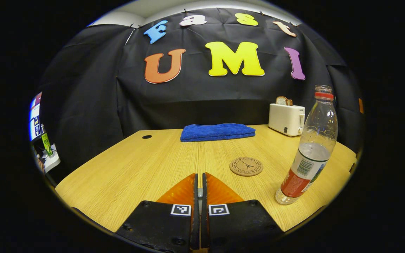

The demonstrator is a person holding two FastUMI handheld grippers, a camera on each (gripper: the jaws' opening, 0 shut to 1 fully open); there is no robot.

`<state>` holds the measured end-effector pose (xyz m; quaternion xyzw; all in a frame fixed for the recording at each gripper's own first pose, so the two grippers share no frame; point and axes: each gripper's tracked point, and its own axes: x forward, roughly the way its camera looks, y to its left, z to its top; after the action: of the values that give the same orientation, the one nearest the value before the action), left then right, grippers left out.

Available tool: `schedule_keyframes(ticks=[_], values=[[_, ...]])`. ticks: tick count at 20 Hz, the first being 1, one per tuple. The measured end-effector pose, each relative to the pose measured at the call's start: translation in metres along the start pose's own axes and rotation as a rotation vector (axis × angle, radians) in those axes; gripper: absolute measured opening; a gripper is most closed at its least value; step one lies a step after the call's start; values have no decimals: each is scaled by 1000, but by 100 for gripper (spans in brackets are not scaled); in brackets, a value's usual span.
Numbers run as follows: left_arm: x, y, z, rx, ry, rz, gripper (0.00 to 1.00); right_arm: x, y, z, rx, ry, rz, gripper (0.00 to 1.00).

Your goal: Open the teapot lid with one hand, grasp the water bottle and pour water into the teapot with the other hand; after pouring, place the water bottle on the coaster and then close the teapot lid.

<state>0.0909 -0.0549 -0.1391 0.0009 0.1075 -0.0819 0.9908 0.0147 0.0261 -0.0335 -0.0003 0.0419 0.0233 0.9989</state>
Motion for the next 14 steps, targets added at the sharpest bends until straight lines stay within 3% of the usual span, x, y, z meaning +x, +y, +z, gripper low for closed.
schedule_keyframes(ticks=[7,14], values=[[-24,-1,35,-37,-60,-30,3,-2,67,-24,-2,60,158,98],[-65,35,70,-59,-80,-1,3,10,120,-63,80,130,245,96]])
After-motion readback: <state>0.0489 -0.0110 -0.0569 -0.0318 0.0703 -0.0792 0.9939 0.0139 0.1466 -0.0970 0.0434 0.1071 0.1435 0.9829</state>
